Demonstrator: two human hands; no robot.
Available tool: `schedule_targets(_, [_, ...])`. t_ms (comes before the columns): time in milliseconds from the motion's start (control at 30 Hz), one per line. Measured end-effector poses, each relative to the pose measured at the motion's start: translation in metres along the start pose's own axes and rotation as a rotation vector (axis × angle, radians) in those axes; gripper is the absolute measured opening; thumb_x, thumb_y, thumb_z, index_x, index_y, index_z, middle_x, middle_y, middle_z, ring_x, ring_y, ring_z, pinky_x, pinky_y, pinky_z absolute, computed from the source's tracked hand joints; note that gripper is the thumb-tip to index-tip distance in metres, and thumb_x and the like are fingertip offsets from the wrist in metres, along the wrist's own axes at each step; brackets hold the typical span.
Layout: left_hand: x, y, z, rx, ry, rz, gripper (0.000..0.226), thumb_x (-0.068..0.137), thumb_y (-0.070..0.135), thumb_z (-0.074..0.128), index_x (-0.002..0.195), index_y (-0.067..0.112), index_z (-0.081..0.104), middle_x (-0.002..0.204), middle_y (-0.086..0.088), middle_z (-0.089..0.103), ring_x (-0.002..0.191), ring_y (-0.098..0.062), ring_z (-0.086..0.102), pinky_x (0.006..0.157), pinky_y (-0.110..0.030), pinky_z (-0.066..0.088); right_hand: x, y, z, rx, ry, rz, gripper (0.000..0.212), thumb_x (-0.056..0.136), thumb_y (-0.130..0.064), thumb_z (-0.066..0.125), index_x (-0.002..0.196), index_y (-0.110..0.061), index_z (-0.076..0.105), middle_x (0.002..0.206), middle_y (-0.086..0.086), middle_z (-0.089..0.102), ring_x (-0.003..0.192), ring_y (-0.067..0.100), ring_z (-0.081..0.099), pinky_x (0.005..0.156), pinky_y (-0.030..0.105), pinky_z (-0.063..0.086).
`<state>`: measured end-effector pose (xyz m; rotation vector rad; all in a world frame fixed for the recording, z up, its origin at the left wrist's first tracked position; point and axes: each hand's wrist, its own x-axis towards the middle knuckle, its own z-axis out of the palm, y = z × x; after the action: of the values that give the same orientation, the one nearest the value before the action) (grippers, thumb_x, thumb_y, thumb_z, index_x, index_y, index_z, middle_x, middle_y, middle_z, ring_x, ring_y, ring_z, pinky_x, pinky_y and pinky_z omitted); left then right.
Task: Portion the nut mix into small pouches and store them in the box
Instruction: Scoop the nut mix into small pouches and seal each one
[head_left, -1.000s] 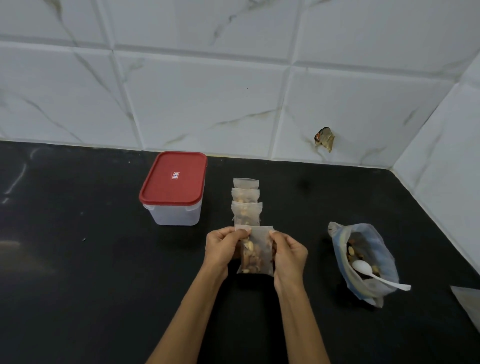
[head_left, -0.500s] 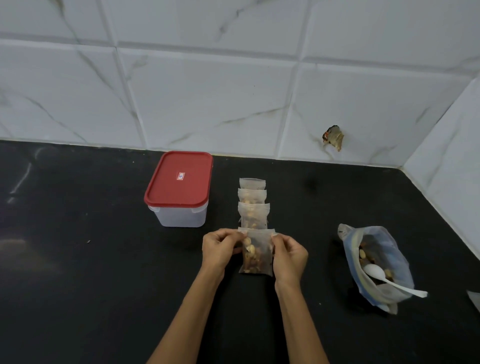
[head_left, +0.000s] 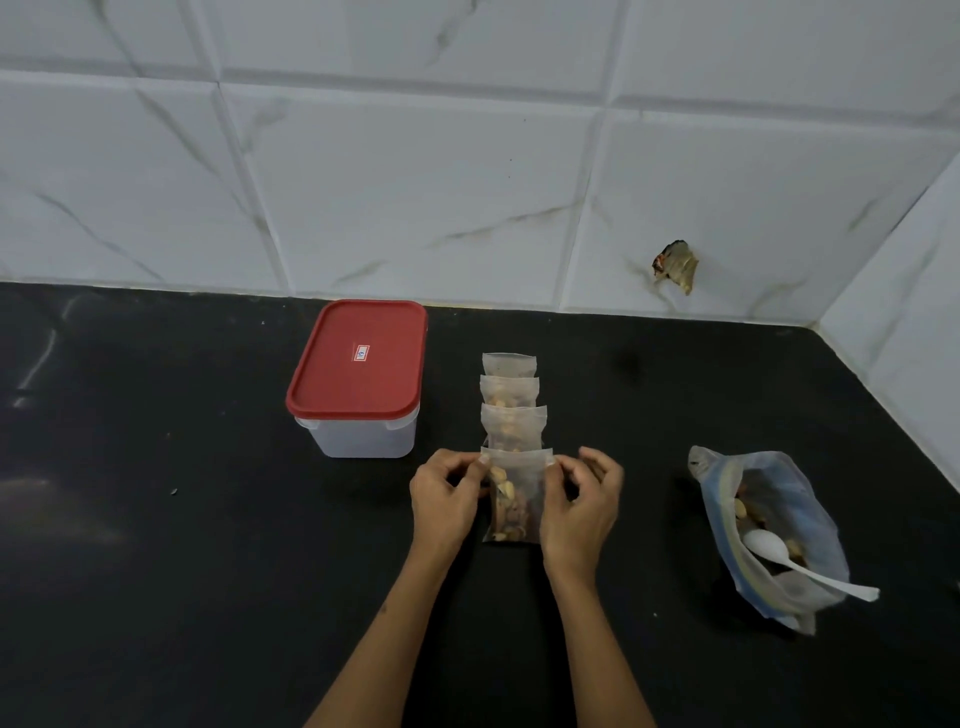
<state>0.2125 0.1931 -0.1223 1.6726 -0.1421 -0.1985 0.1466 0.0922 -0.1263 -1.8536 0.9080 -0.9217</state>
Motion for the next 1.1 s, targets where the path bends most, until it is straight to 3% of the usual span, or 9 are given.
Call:
schedule_targets(267, [-0.003, -0.004, 0.004, 0.208, 0.016, 0.139, 0.006, 0.089, 0.014, 0.065, 0.088, 0.017, 0.07, 0.085, 0.004, 0.065, 0.081, -0.007, 0.065, 0.076, -0.035, 0.058, 0.001, 0.005, 0.002, -0.017, 0.005, 0.007, 0.015, 0.09, -0.011, 0.061, 0.101, -0.005, 0.07, 0.124, -0.002, 0.049, 0.116, 0.009, 0.048, 0.098, 0.032, 0.046])
schedule_targets(500, [0.002, 0.006, 0.002, 0.192, 0.016, 0.004, 0.021, 0.092, 0.026, 0.061, 0.108, 0.016, 0.069, 0.099, 0.0, 0.066, 0.083, -0.01, 0.067, 0.077, -0.027, 0.058, 0.005, -0.002, -0.005, -0.035, -0.111, 0.084, 0.028, 0.097, -0.019, 0.051, 0.117, -0.008, 0.065, 0.137, -0.001, 0.045, 0.124, 0.008, 0.045, 0.102, 0.023, 0.037])
schedule_targets(567, [0.001, 0.015, 0.001, 0.18, 0.014, -0.018, 0.029, 0.094, 0.029, 0.058, 0.118, 0.015, 0.066, 0.087, 0.006, 0.066, 0.078, -0.011, 0.069, 0.071, -0.022, 0.057, 0.009, -0.007, -0.013, 0.031, -0.169, 0.157, 0.032, 0.098, -0.023, 0.048, 0.126, -0.011, 0.059, 0.14, -0.002, 0.042, 0.12, 0.007, 0.048, 0.097, 0.02, 0.04])
schedule_targets(633, [-0.002, 0.028, 0.002, 0.169, 0.033, -0.008, 0.029, 0.096, 0.03, 0.055, 0.12, 0.016, 0.063, 0.082, 0.01, 0.064, 0.077, -0.008, 0.067, 0.068, -0.018, 0.052, 0.012, -0.012, -0.024, 0.103, -0.195, 0.21, 0.036, 0.098, -0.025, 0.048, 0.132, -0.016, 0.052, 0.14, -0.004, 0.043, 0.106, -0.002, 0.051, 0.083, 0.01, 0.04])
schedule_targets(733, [-0.011, 0.05, 0.012, 0.126, 0.063, 0.05, 0.026, 0.097, 0.031, 0.052, 0.119, 0.019, 0.059, 0.103, 0.007, 0.063, 0.087, 0.002, 0.06, 0.066, -0.011, 0.044, 0.018, -0.023, -0.046, 0.151, -0.161, 0.229, 0.037, 0.097, -0.028, 0.049, 0.133, -0.021, 0.049, 0.133, -0.006, 0.049, 0.095, -0.01, 0.049, 0.07, 0.004, 0.039])
schedule_targets(833, [-0.027, 0.07, 0.035, 0.05, 0.067, 0.117, 0.022, 0.097, 0.031, 0.05, 0.115, 0.021, 0.059, 0.104, 0.009, 0.062, 0.092, 0.003, 0.059, 0.07, -0.009, 0.045, 0.028, -0.036, -0.075, 0.199, -0.114, 0.207, 0.037, 0.097, -0.029, 0.049, 0.133, -0.023, 0.049, 0.127, -0.011, 0.053, 0.094, -0.016, 0.049, 0.07, -0.001, 0.039])
schedule_targets(967, [-0.054, 0.089, 0.089, -0.11, -0.008, 0.101, 0.019, 0.098, 0.027, 0.051, 0.111, 0.016, 0.059, 0.1, 0.005, 0.064, 0.092, -0.003, 0.061, 0.079, -0.016, 0.05, 0.045, -0.039, -0.13, 0.229, -0.013, 0.155, 0.035, 0.097, -0.024, 0.051, 0.132, -0.021, 0.05, 0.117, -0.014, 0.057, 0.098, -0.01, 0.055, 0.075, 0.001, 0.042])
schedule_targets(1100, [-0.088, 0.098, 0.154, -0.174, -0.147, 0.075, 0.017, 0.096, 0.03, 0.053, 0.111, 0.022, 0.057, 0.104, 0.002, 0.067, 0.095, -0.008, 0.065, 0.085, -0.028, 0.053, 0.065, -0.021, -0.197, 0.2, 0.128, 0.113, 0.034, 0.096, -0.019, 0.053, 0.13, -0.016, 0.053, 0.109, -0.019, 0.058, 0.093, -0.021, 0.053, 0.077, -0.002, 0.04])
